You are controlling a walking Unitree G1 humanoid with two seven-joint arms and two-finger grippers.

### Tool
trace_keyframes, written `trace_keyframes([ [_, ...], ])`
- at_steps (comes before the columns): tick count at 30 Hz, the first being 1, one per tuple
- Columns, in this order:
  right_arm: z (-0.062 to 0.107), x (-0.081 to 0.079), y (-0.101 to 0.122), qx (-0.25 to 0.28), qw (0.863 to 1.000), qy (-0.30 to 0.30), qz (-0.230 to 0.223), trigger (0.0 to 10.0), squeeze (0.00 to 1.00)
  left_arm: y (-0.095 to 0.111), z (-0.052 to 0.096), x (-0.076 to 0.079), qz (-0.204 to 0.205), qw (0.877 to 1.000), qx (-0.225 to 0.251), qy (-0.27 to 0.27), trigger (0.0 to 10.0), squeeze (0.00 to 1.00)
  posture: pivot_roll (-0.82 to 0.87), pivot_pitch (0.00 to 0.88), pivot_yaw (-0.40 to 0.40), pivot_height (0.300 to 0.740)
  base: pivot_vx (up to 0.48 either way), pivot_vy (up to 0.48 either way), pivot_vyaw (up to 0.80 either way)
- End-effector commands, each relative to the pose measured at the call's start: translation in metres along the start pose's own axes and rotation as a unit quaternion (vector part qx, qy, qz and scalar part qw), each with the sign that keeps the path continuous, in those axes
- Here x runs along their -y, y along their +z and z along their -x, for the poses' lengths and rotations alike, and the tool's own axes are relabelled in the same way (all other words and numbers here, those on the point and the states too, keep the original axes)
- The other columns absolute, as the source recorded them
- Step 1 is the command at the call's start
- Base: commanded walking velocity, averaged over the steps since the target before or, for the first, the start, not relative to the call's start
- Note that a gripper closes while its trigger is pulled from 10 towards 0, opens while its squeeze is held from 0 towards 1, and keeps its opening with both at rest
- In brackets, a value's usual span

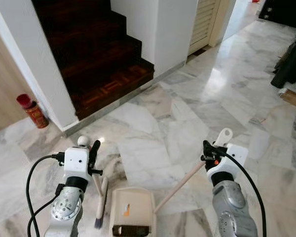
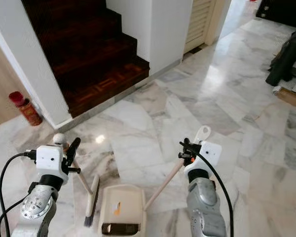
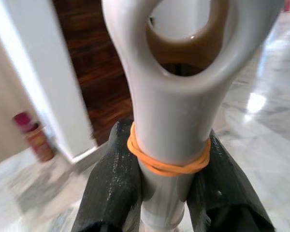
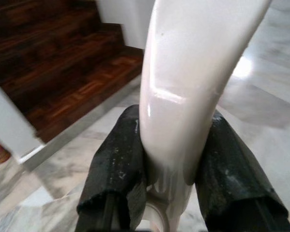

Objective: Sweep floor

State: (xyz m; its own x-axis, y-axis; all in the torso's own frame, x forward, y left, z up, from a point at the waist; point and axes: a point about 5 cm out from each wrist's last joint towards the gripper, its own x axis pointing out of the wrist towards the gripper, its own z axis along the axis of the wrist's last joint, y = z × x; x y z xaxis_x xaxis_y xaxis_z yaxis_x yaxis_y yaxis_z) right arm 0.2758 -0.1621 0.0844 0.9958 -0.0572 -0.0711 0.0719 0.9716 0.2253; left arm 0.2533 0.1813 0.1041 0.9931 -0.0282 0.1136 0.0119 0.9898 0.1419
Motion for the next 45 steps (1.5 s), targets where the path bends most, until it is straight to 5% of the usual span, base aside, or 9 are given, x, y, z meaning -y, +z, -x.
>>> trace_keyframes([
  [1,-0.0020,-0.0080,0.0143,0.036,0.999,0.017,-0.014,10.0,0.00,0.0098,-0.0006,-0.0024,-0.011,1.000,0.022,0.002,10.0,0.00,0.06,0.078,0.000,0.740,0.000,0.000,0.80],
  [22,-0.0058,-0.0061,0.0122,0.032,0.999,0.008,-0.027,10.0,0.00,0.0079,-0.0028,-0.0028,-0.006,1.000,0.016,0.008,10.0,0.00,0.06,0.055,0.000,0.740,0.000,0.000,0.54],
  [45,-0.0081,-0.0060,0.0139,0.030,0.999,0.007,-0.031,10.0,0.00,0.0087,-0.0039,-0.0027,-0.003,1.000,0.013,0.010,10.0,0.00,0.06,0.087,-0.005,0.740,0.000,0.471,0.00],
])
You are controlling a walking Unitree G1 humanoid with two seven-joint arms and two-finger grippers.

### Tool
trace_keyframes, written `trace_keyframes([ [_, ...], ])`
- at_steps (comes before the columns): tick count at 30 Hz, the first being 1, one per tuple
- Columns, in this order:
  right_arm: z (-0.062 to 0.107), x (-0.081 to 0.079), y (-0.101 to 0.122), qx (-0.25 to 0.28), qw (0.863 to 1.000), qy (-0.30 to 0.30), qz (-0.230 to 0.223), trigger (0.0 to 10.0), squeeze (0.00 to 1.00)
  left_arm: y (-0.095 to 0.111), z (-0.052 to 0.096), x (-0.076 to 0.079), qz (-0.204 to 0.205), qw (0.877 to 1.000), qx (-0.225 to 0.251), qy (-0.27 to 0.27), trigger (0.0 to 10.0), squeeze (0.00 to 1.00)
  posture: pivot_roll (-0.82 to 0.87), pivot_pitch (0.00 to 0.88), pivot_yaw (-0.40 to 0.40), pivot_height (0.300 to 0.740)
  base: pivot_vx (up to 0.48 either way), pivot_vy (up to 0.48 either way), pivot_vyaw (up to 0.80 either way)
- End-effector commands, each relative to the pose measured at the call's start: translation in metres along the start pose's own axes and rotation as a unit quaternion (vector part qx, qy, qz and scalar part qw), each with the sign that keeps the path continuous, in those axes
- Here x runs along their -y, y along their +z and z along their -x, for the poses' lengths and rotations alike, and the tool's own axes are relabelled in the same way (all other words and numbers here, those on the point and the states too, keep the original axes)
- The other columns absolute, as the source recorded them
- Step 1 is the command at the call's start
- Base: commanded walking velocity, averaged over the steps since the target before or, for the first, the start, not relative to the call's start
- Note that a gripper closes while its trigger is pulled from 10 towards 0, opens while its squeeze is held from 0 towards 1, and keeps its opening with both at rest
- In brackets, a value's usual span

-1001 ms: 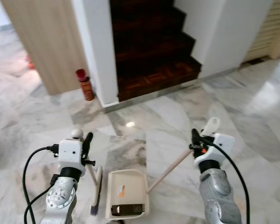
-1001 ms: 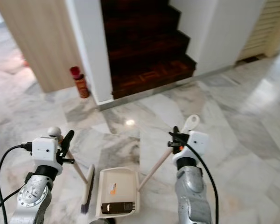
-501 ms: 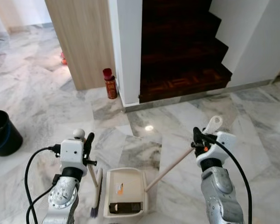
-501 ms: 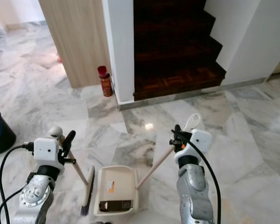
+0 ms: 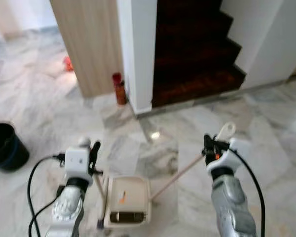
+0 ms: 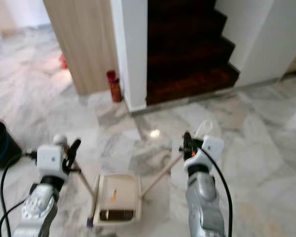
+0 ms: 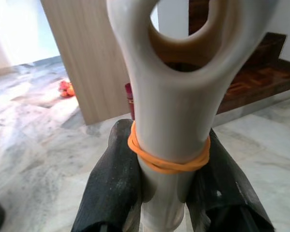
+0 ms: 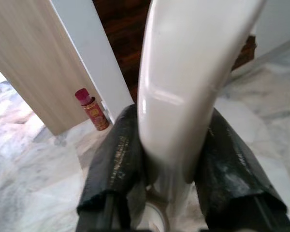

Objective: Sweep floor

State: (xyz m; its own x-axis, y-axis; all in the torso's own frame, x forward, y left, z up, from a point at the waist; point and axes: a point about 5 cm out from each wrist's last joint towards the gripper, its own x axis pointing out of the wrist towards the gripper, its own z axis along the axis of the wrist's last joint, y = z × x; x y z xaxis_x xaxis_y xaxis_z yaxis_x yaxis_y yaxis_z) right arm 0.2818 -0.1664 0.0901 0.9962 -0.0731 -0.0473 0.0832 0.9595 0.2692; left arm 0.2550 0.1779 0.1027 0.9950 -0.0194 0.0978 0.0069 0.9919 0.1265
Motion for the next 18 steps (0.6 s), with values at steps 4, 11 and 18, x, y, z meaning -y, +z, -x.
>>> trace_keyframes([
  [4,-0.0028,-0.0089,0.0071,0.018,1.000,0.011,-0.009,10.0,0.00,0.0102,-0.0026,-0.0060,-0.010,1.000,0.022,0.006,10.0,0.00,0.06,0.090,-0.005,0.740,0.000,0.480,0.00],
  [11,-0.0028,-0.0090,0.0076,0.018,1.000,0.013,-0.008,10.0,0.00,0.0104,-0.0025,-0.0058,-0.010,1.000,0.022,0.007,10.0,0.00,0.06,0.095,-0.005,0.740,0.000,0.480,0.00],
  [18,-0.0032,-0.0086,0.0082,0.019,1.000,0.011,-0.010,10.0,0.00,0.0104,-0.0025,-0.0058,-0.010,1.000,0.021,0.007,10.0,0.00,0.06,0.098,-0.006,0.740,0.000,0.480,0.00],
])
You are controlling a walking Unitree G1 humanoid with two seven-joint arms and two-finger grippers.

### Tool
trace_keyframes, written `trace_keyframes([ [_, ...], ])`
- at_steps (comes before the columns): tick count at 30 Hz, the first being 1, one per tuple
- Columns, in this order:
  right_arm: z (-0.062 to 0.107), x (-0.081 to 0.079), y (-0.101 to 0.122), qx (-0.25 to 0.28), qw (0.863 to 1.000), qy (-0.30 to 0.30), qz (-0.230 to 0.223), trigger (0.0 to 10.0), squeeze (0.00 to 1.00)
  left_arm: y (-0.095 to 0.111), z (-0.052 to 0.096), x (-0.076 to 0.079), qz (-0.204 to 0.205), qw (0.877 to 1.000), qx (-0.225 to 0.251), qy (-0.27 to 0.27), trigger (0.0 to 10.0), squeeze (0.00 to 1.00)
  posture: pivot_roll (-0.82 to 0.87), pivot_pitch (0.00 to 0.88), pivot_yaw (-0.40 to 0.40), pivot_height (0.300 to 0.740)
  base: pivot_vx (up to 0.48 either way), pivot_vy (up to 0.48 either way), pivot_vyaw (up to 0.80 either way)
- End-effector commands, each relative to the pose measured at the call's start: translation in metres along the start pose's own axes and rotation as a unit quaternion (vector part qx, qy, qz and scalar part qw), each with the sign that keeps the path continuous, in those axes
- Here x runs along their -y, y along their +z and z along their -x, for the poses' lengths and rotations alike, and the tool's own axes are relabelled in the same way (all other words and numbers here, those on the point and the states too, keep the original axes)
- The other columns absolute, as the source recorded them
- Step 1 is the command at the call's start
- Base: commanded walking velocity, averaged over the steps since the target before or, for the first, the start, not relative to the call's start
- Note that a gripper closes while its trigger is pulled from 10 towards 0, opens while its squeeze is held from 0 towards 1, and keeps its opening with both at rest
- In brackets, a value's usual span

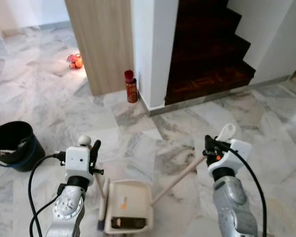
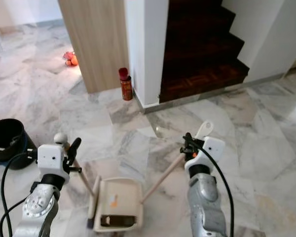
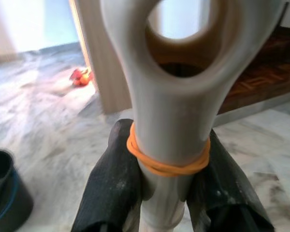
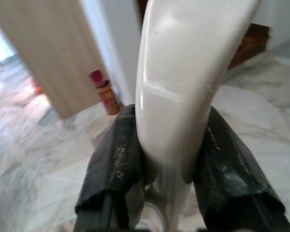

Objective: Sweep floor

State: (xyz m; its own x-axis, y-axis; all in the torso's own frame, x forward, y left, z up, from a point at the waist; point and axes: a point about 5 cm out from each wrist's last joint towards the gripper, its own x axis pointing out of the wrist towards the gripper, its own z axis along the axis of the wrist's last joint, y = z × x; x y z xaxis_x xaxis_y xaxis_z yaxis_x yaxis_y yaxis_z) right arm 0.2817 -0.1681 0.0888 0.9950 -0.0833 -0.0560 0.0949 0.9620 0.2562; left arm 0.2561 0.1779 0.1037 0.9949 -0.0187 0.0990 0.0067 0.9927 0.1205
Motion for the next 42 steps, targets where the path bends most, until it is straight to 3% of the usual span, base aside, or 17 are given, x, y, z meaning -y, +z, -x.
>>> trace_keyframes([
  [1,-0.0028,-0.0105,0.0091,0.022,0.999,0.017,-0.017,10.0,0.00,0.0095,-0.0013,-0.0055,-0.013,1.000,0.020,0.007,10.0,0.00,0.06,0.098,-0.006,0.740,0.000,0.480,0.00],
  [42,-0.0040,-0.0131,0.0101,0.025,0.999,0.023,-0.017,10.0,0.00,0.0092,-0.0010,-0.0042,-0.012,1.000,0.018,0.001,10.0,0.00,0.07,0.089,-0.003,0.740,0.000,0.369,0.00],
])
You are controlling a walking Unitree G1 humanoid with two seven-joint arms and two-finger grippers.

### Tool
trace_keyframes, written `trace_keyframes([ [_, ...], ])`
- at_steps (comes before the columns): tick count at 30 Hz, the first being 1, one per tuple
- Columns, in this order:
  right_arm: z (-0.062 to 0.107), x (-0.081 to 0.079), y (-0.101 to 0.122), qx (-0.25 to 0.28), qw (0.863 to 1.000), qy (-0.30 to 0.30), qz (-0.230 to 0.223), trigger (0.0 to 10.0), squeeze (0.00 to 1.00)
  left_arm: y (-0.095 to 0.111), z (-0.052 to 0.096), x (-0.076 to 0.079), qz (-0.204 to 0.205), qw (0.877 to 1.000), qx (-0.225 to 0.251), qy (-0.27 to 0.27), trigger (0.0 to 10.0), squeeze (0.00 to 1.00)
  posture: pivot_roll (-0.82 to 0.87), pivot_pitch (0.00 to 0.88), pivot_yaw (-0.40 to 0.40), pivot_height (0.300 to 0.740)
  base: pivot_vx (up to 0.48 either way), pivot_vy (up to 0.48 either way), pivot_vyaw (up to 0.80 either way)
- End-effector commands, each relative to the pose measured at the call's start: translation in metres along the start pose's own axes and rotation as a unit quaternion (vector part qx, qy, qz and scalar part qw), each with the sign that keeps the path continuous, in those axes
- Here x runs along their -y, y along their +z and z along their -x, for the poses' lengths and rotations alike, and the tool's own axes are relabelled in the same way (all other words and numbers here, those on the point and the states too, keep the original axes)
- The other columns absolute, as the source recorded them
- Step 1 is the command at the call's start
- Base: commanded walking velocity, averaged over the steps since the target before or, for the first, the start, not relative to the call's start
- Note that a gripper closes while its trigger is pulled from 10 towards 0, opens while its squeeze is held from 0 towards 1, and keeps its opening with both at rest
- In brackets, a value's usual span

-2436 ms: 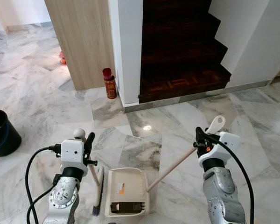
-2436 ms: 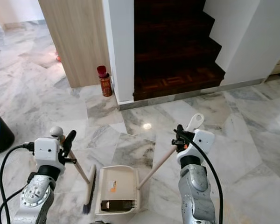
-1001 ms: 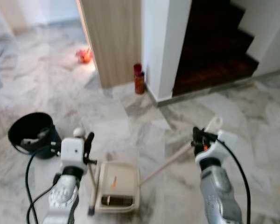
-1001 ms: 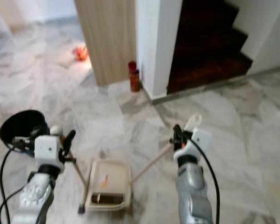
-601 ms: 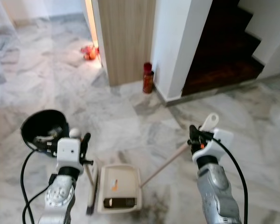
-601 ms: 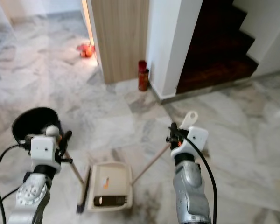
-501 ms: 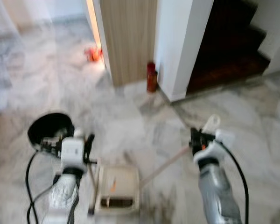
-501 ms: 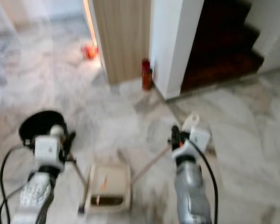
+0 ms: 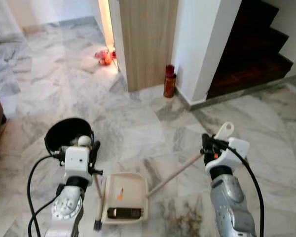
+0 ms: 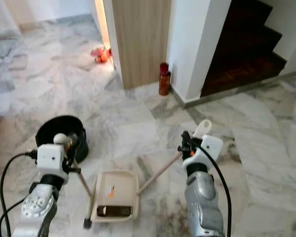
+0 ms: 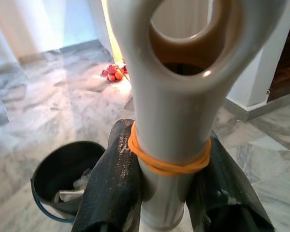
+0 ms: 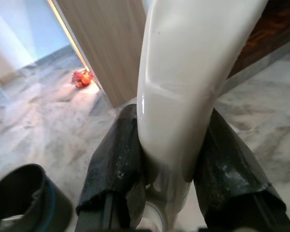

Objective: Sweep floor

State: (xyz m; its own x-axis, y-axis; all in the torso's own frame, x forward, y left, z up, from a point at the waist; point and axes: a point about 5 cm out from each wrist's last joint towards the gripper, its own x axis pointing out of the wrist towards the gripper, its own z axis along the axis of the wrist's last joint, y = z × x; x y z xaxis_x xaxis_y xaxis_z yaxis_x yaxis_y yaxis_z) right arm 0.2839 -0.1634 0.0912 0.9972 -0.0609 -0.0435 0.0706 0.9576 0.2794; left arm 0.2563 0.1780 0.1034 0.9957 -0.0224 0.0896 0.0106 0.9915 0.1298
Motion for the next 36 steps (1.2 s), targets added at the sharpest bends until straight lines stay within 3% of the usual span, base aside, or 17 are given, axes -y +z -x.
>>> trace_keyframes([
  [1,-0.0028,-0.0081,0.0088,0.022,1.000,0.011,-0.005,10.0,0.00,0.0095,-0.0009,-0.0043,-0.008,1.000,0.022,0.003,10.0,0.00,0.07,0.089,-0.003,0.740,0.000,0.334,0.00],
  [36,-0.0034,-0.0082,0.0105,0.024,1.000,0.008,-0.006,10.0,0.00,0.0103,-0.0019,-0.0054,-0.010,1.000,0.021,0.005,10.0,0.00,0.07,0.109,-0.004,0.740,0.000,0.328,0.00],
])
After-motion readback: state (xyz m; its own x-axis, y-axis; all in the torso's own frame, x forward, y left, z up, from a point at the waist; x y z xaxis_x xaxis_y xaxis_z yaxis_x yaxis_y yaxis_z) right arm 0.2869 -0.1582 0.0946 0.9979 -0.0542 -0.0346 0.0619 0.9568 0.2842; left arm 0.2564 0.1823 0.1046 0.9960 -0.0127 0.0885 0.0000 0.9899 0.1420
